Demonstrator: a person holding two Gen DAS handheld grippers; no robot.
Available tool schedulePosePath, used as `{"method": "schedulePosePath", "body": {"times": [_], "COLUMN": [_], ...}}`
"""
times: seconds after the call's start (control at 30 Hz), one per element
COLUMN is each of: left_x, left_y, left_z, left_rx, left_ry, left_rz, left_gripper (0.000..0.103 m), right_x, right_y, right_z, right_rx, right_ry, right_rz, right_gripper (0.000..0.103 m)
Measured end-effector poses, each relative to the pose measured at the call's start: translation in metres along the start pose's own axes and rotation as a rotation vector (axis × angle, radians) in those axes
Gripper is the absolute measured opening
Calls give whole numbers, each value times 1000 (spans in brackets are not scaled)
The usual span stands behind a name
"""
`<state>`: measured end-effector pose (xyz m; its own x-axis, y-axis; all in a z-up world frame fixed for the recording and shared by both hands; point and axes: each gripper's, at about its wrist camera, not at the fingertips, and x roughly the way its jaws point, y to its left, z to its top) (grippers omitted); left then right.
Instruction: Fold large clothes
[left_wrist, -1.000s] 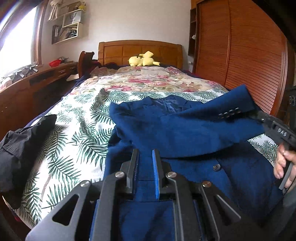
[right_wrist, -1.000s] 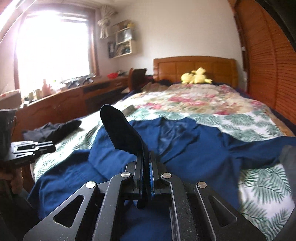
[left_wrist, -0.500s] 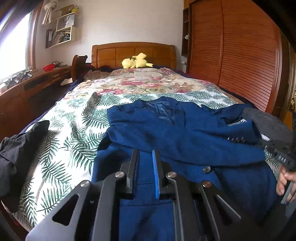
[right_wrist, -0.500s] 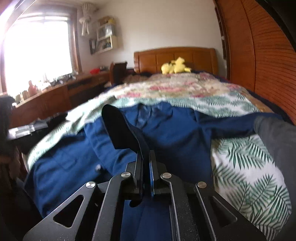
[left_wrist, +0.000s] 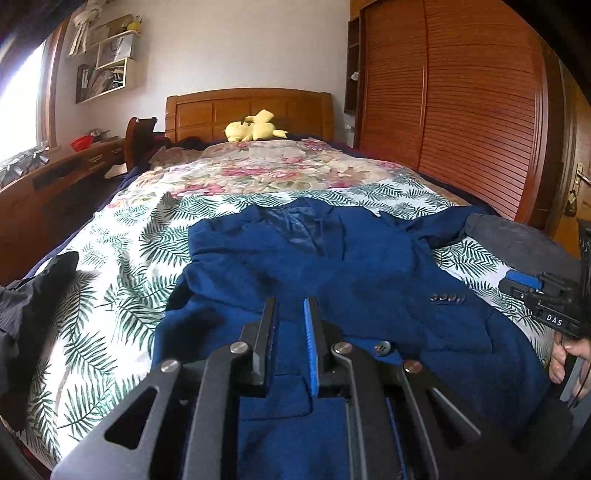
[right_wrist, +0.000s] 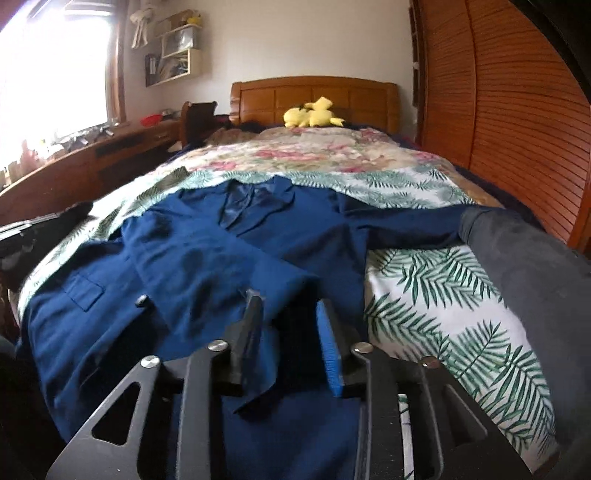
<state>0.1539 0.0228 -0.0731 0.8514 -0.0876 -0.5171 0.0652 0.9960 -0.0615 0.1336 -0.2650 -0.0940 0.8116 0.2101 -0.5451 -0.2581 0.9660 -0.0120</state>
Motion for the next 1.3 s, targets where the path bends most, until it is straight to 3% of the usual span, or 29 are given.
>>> {"method": "schedulePosePath", "body": {"times": [0.1, 0.27, 0.63, 0.87, 1.0, 1.3], "left_x": [2, 6, 10, 14, 25, 74], "left_y": [-4, -7, -12, -18, -22, -21], "left_z": [1, 1, -2, -1, -1, 17], "left_rx": [0, -2, 16, 38, 98, 85], "left_ry": [-1, 5, 13, 21, 15, 11], "left_rz": [-7, -15, -7, -30, 10, -40], "left_gripper": [10, 10, 11, 11, 10, 11], "right_x": [-1, 23, 126, 126, 124, 123], "right_y": [5, 22, 15, 9, 11, 12], "right_z": [9, 20, -1, -6, -7, -7], "right_rx": [-42, -135, -151, -112, -126, -129], "right_ry": [-16, 18, 274, 265, 253, 243], "right_rz": [-4, 24, 85, 112, 98, 94], "right_gripper": [47, 48, 48, 49, 49, 49]}}
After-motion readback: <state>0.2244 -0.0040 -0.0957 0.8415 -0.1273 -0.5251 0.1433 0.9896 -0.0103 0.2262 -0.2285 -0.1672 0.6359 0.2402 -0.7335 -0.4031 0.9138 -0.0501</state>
